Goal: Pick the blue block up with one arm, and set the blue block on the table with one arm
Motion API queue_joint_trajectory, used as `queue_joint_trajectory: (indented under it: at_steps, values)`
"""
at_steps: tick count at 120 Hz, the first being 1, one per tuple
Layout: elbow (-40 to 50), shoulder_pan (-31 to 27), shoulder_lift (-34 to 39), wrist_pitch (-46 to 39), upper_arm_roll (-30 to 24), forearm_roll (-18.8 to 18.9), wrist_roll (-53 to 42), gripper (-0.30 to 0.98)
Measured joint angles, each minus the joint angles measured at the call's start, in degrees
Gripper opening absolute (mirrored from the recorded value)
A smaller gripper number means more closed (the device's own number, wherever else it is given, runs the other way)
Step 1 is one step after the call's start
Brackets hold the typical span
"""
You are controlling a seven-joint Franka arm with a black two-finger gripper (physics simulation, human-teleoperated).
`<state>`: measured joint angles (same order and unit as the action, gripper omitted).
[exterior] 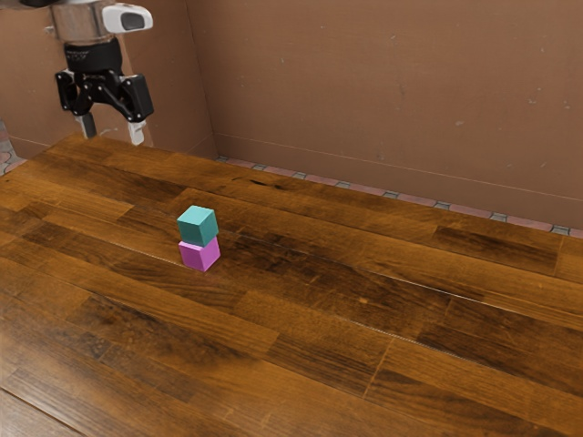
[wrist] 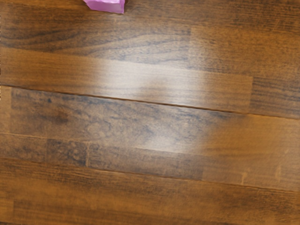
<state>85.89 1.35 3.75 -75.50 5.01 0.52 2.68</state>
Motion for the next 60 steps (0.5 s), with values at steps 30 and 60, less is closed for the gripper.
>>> queue_joint_trajectory:
  at_steps: [30,60]
  values:
    - [-8.19,-0.41,-0.64,-2.17,0.0,-0.31,0.68,0.69]
    - [-16.97,0.03,-10.56,-1.9,-0.01,-0.8,1.3,0.69]
